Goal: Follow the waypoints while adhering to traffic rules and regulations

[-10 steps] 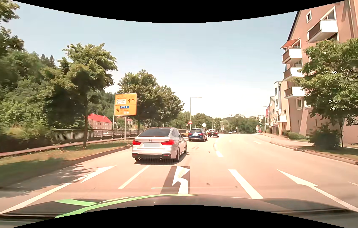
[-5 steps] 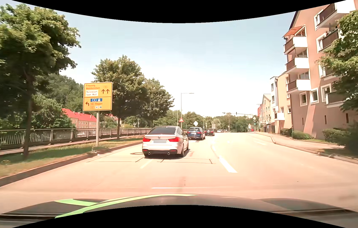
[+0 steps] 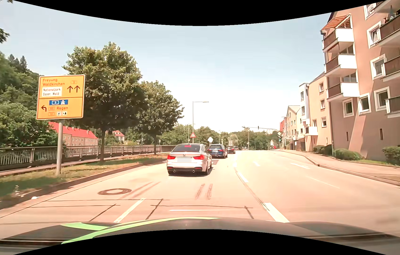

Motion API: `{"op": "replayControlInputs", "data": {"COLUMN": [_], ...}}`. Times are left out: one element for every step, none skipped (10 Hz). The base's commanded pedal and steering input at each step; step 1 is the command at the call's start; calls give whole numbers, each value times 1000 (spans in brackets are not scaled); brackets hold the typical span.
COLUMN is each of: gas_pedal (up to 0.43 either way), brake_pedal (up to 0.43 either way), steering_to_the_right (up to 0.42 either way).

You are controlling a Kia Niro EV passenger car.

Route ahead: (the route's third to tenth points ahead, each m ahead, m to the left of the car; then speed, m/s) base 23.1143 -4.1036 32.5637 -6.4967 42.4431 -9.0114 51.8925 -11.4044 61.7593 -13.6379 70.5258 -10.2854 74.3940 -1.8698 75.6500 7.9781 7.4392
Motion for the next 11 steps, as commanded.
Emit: {"op": "replayControlInputs", "data": {"gas_pedal": [47,47,47,47,59,59,79,87,98,98,98], "brake_pedal": [0,0,0,0,0,0,0,0,0,0,0], "steering_to_the_right": [50,50,50,49,47,45,35,33,33,32,30]}}
